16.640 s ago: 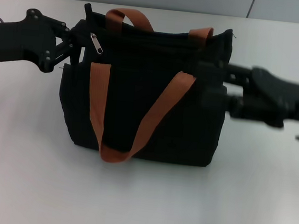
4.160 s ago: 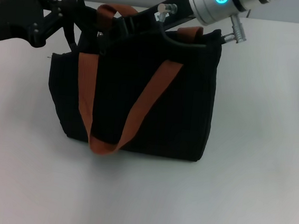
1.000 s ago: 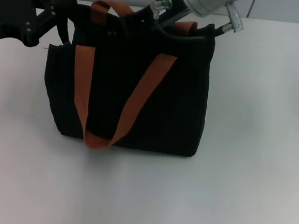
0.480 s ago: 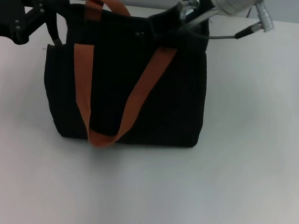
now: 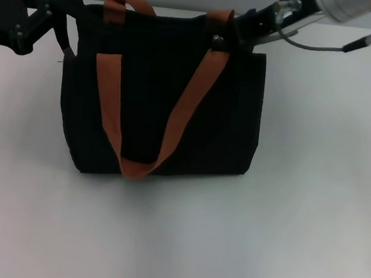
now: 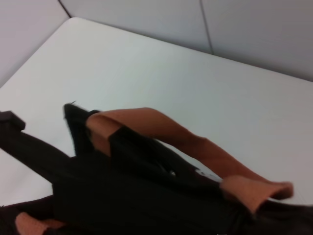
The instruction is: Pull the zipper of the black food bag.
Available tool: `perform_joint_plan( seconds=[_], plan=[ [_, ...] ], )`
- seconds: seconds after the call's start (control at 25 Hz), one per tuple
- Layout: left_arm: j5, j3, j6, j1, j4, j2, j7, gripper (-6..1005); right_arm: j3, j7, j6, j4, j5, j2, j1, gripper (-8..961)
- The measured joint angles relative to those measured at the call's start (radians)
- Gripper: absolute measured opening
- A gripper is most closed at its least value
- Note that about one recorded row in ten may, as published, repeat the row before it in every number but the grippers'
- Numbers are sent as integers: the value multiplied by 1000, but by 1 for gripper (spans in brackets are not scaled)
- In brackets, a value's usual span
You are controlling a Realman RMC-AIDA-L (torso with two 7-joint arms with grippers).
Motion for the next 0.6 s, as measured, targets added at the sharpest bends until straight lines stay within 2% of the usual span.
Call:
perform_joint_plan(
  seconds=[0.44,0.56,0.6],
  plan=[
    [0,0,-2,0,-1,0,0,21,29,-16,-1,-56,9,-1,-61,-1],
    [0,0,-2,0,-2,0,-1,21,48,-66,25,-74,72,0,-96,0],
    [0,1,-2,0,-2,-1,-1,21,70,-131,54,-88,140,0,-132,0]
  ],
)
